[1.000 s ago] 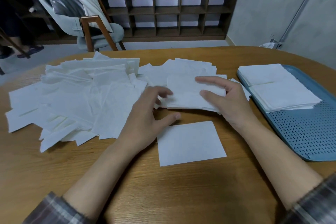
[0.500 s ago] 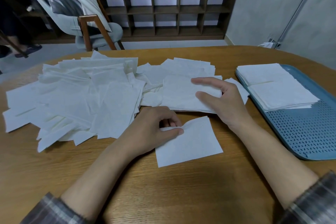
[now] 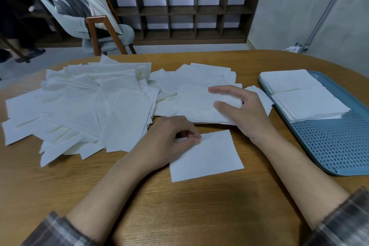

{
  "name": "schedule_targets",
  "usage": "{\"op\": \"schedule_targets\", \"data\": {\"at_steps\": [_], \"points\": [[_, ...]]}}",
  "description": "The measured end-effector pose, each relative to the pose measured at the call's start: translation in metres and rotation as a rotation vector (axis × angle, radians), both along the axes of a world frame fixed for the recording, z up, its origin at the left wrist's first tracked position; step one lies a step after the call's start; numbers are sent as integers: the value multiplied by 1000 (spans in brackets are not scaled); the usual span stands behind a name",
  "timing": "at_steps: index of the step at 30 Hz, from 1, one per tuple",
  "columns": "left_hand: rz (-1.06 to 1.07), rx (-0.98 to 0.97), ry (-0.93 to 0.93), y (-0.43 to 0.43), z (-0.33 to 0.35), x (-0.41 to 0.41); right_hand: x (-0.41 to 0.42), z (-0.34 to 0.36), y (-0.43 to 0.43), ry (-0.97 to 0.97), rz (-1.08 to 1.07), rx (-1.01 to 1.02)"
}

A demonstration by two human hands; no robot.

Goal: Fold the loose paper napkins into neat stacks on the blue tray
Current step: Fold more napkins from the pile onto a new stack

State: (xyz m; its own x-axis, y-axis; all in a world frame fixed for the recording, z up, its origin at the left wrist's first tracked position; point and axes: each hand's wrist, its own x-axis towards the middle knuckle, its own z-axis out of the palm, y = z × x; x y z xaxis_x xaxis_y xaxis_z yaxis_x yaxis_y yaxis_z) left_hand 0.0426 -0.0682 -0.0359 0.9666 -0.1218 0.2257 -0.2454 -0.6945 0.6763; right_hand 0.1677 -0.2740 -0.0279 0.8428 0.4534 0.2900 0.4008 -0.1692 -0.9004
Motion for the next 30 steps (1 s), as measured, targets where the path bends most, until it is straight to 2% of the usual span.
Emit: {"op": "schedule_targets", "data": {"at_steps": [2, 5, 7, 9, 12, 16, 20, 25, 30], "points": [[-10, -59, 2, -1, 4, -2, 0, 0, 0, 2, 9, 1], [24, -290, 66, -1, 13, -2, -2, 4, 0, 70, 26, 57], [66, -456, 55, 1, 15, -1, -4, 8, 2, 204, 55, 143], [155, -532, -18, 3, 17, 1, -3, 8, 1, 369, 144, 209], [285, -550, -106, 5, 18, 2, -8, 5, 1, 414, 260, 227], [324, -565, -110, 4, 18, 2, -15, 3, 4, 206, 183, 92], [283, -598, -31, 1, 22, 0, -10, 6, 2, 237, 96, 150], [328, -541, -80, 6, 15, 3, -9, 6, 4, 344, 164, 173], [315, -507, -38, 8, 14, 3, -11, 8, 4, 363, 207, 108]]}}
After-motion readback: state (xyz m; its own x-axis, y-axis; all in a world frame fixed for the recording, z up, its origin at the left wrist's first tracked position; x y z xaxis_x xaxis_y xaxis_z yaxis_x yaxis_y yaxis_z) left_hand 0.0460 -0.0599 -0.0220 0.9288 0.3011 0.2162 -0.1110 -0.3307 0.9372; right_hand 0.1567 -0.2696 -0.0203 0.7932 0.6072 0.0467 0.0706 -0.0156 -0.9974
